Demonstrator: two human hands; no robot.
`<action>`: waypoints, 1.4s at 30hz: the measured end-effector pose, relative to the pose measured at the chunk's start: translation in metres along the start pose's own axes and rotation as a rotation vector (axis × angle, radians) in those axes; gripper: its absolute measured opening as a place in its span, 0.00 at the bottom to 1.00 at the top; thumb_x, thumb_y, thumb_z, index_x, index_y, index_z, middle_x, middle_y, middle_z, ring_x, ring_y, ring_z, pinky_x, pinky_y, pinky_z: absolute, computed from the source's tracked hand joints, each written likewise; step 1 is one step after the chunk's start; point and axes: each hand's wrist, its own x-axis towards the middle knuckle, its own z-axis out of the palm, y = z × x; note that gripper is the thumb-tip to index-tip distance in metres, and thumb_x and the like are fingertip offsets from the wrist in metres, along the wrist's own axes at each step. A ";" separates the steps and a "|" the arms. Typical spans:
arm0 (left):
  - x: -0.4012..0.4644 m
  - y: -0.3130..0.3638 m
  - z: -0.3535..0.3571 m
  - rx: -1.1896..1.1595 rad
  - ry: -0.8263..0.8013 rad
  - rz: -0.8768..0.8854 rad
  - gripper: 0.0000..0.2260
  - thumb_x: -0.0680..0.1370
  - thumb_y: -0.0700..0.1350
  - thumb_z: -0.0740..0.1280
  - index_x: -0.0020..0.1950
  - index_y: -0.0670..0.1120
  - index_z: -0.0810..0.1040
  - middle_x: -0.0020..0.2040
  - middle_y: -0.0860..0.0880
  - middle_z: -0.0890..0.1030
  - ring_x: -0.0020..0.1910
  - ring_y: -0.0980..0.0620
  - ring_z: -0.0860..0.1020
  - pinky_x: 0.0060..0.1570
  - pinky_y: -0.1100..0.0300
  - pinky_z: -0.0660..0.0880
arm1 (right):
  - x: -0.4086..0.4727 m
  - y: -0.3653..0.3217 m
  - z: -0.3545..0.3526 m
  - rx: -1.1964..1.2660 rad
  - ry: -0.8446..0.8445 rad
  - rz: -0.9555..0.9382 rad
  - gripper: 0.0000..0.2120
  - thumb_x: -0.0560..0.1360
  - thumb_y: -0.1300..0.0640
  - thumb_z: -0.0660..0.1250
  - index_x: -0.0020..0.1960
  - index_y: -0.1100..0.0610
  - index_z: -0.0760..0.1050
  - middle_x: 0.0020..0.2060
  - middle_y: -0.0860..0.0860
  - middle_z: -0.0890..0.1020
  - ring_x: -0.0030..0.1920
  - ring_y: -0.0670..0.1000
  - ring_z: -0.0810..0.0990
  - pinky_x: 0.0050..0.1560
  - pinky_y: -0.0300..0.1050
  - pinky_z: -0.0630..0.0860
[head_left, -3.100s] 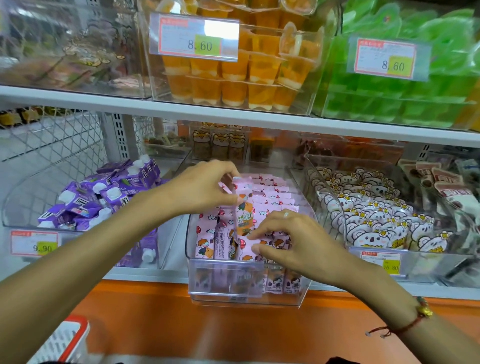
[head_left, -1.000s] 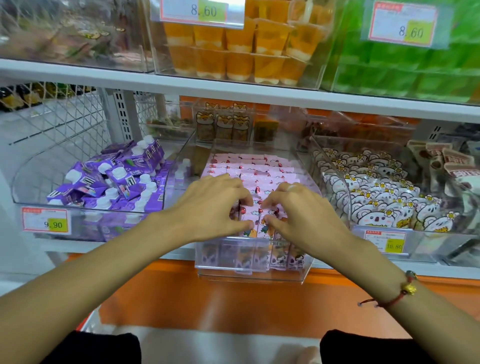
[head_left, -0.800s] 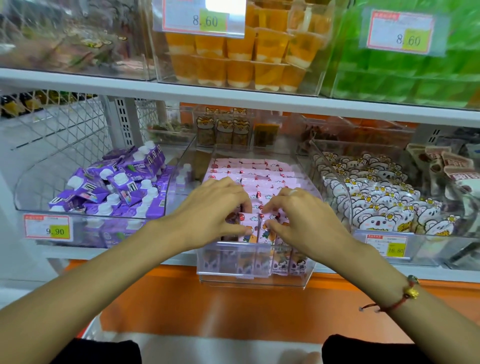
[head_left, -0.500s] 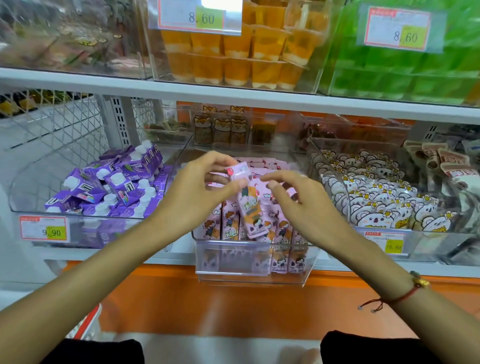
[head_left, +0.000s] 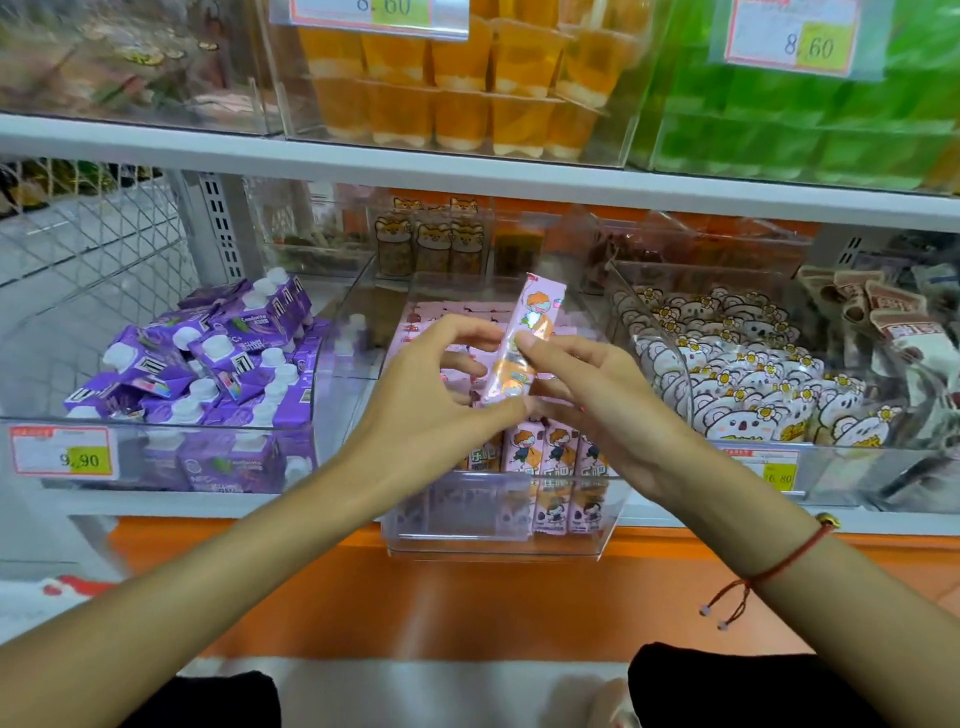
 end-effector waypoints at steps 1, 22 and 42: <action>-0.001 0.000 0.001 0.027 0.003 0.020 0.20 0.68 0.49 0.77 0.57 0.56 0.75 0.53 0.61 0.77 0.47 0.64 0.76 0.42 0.69 0.76 | 0.000 0.000 0.001 0.011 0.006 -0.005 0.16 0.76 0.54 0.68 0.57 0.65 0.77 0.44 0.53 0.84 0.41 0.47 0.82 0.46 0.38 0.81; 0.002 0.002 -0.004 0.013 -0.013 0.013 0.12 0.75 0.50 0.70 0.57 0.59 0.75 0.51 0.62 0.81 0.47 0.64 0.81 0.46 0.67 0.78 | -0.002 -0.001 -0.004 -0.026 0.028 -0.166 0.14 0.75 0.55 0.69 0.60 0.57 0.75 0.51 0.51 0.83 0.47 0.47 0.83 0.43 0.36 0.79; -0.001 0.011 -0.012 -0.191 -0.127 -0.184 0.17 0.77 0.38 0.67 0.64 0.51 0.73 0.60 0.54 0.79 0.57 0.62 0.78 0.60 0.64 0.74 | -0.009 0.004 -0.004 -0.309 -0.107 -0.388 0.20 0.79 0.60 0.63 0.69 0.48 0.67 0.60 0.54 0.74 0.57 0.49 0.77 0.62 0.49 0.75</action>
